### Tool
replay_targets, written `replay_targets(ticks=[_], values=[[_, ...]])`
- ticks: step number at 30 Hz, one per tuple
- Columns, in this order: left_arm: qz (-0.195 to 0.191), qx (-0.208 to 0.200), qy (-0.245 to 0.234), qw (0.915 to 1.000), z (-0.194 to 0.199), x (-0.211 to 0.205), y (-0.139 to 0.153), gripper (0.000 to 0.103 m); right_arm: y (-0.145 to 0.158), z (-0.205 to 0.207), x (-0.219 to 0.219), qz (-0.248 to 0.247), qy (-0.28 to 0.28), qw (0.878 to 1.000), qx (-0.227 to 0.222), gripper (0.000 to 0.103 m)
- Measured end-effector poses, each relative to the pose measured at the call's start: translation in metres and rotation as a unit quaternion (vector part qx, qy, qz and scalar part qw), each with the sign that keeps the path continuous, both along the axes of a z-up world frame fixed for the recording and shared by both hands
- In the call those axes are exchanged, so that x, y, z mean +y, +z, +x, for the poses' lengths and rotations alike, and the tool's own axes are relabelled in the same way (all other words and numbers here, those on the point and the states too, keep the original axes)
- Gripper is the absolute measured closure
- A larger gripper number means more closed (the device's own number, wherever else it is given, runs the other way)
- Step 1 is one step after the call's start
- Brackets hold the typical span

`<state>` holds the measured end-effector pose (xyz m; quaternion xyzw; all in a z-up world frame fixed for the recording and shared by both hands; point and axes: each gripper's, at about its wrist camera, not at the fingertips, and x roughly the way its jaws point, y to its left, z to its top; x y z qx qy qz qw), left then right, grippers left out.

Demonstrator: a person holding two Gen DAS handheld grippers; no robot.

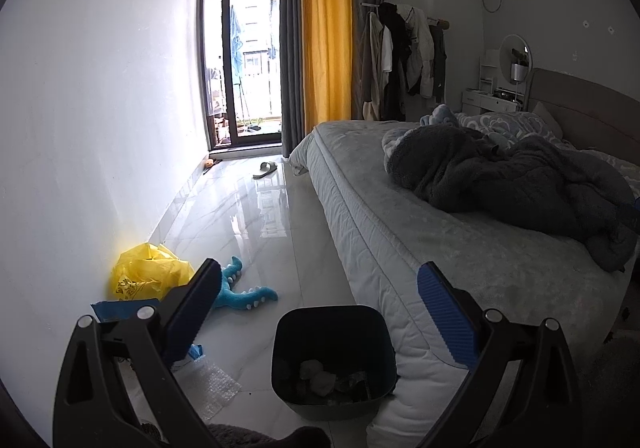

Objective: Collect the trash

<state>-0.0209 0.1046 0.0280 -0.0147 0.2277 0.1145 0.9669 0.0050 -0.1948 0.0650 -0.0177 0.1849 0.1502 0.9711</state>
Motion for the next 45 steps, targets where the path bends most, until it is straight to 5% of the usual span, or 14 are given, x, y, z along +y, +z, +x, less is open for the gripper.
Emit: replay_targets(ticks=[10, 13, 28, 45], values=[[-0.005, -0.008, -0.031, 0.9995, -0.014, -0.019, -0.021, 0.003, -0.018, -0.038, -0.042, -0.014, -0.024, 1.000, 0.002, 0.003], [0.004, -0.009, -0.033, 0.9994, -0.013, -0.027, -0.023, 0.003, -0.035, -0.030, -0.046, -0.011, 0.001, 0.999, 0.041, 0.003], [-0.017, 0.044, -0.046, 0.9978, -0.001, -0.027, -0.041, 0.003, -0.036, -0.031, -0.049, 0.021, 0.034, 0.997, 0.061, 0.003], [-0.023, 0.051, -0.043, 0.9975, -0.001, -0.026, -0.042, 0.003, -0.036, -0.030, -0.054, 0.025, 0.034, 0.997, 0.061, 0.003]])
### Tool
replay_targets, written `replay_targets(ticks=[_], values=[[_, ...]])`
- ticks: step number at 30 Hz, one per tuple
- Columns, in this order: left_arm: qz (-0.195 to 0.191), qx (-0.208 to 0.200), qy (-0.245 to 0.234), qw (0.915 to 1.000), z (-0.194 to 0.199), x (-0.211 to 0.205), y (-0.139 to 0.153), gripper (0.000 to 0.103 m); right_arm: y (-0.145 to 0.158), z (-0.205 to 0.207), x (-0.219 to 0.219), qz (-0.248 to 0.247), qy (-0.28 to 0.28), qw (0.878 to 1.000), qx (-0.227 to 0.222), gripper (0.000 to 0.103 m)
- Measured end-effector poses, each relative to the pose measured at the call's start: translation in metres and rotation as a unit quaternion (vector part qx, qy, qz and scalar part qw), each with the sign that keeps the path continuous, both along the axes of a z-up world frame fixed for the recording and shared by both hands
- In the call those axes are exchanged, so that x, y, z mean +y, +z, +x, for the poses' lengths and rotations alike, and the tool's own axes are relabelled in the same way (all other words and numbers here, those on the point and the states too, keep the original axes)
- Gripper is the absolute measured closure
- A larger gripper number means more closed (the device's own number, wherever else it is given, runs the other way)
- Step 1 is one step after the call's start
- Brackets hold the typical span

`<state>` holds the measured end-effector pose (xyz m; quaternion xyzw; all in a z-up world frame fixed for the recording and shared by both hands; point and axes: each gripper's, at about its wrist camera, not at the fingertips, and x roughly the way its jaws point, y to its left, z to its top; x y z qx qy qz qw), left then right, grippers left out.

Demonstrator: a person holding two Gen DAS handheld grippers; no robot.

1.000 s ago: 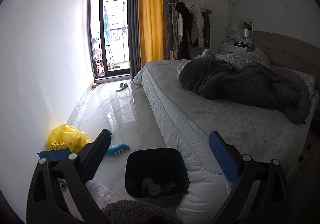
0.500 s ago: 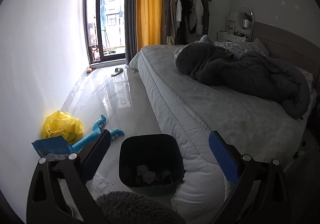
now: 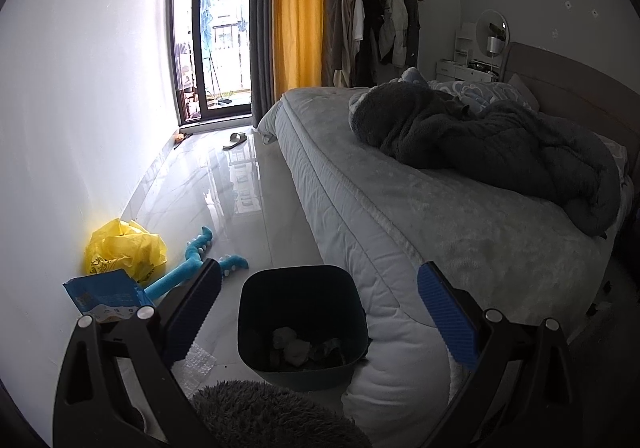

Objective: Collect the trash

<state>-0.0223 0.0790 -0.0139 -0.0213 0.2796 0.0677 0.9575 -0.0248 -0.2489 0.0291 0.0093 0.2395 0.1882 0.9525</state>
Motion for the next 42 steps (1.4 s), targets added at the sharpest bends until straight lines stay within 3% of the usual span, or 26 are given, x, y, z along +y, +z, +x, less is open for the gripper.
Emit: replay_targets(ticks=[42], values=[[-0.001, 0.004, -0.006, 1.0000, 0.0003, -0.0022, -0.0055, 0.003, -0.0001, -0.0003, 0.0004, 0.000, 0.000, 1.000, 0.000, 0.003]])
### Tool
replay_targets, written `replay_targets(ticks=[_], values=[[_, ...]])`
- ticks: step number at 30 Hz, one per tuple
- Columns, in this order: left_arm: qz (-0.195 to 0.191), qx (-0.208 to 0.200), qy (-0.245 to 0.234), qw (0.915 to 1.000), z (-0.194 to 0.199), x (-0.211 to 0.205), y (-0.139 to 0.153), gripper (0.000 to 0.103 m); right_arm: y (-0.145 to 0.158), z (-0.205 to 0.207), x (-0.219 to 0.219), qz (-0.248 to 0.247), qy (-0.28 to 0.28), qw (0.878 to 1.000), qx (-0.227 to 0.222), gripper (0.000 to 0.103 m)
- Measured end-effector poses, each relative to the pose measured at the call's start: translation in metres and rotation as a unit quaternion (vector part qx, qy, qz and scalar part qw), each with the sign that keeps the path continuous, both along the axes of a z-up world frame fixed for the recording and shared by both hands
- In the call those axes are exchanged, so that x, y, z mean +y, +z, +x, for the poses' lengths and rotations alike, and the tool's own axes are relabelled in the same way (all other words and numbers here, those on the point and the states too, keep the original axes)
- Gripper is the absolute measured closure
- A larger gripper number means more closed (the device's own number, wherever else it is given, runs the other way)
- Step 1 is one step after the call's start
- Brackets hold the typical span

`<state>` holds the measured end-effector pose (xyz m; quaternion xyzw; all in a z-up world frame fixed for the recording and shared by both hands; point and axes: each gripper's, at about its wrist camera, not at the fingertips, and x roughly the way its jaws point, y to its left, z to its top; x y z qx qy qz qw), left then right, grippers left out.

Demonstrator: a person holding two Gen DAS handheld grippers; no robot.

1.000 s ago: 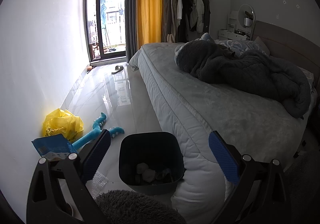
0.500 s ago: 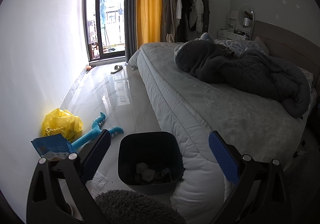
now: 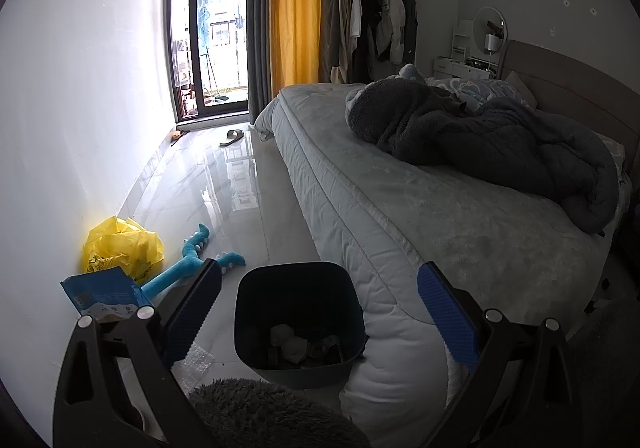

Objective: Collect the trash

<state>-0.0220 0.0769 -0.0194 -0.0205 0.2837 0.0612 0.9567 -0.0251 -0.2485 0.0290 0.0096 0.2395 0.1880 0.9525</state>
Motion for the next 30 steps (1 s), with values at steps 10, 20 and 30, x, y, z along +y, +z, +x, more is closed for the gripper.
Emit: replay_targets(ticks=[10, 20, 30], values=[[0.001, 0.000, -0.001, 1.0000, 0.0006, 0.0007, 0.0009, 0.003, 0.0001, 0.0000, -0.0001, 0.000, 0.000, 1.000, 0.000, 0.003], [0.001, 0.001, 0.000, 1.0000, 0.0008, 0.0007, 0.0016, 0.003, 0.0001, 0.0004, -0.0005, 0.000, 0.000, 1.000, 0.000, 0.003], [0.002, 0.002, 0.002, 1.0000, -0.0021, 0.0018, -0.0004, 0.003, 0.0000, 0.0007, -0.0008, -0.001, 0.001, 1.000, 0.000, 0.003]])
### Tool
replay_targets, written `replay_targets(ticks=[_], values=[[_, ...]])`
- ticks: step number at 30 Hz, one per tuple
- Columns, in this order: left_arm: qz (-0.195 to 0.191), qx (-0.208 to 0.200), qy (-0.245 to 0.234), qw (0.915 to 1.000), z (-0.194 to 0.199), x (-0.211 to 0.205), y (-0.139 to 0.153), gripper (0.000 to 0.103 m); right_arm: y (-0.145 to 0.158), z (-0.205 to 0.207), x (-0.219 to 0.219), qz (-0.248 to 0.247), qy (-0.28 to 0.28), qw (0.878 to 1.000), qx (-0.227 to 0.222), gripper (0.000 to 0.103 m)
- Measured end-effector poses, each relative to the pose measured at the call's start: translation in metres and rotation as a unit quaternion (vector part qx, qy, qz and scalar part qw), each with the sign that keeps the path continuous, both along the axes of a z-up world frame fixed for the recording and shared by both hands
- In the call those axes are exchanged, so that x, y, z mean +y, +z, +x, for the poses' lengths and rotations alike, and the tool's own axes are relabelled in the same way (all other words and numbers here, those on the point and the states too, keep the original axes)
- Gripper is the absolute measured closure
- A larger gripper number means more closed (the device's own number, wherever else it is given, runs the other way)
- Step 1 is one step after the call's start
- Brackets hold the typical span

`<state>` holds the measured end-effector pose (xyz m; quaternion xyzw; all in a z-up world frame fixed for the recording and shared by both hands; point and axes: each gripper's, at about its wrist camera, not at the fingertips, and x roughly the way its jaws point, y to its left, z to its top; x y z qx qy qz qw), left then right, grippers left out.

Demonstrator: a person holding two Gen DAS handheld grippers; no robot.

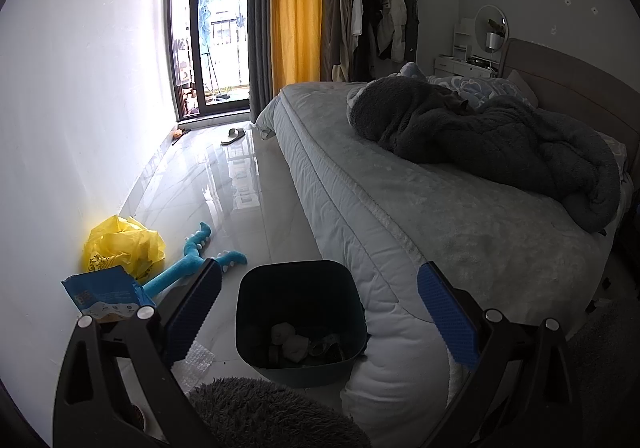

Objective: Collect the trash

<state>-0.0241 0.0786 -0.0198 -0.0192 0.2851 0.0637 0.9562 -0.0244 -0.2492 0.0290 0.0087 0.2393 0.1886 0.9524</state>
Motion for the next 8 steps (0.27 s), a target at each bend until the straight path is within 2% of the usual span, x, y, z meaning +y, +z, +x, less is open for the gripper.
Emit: replay_targets(ticks=[8], values=[[-0.001, 0.003, -0.001, 1.0000, 0.0005, 0.0016, -0.0013, 0.003, 0.0000, 0.0001, -0.0004, 0.000, 0.000, 1.000, 0.000, 0.003]])
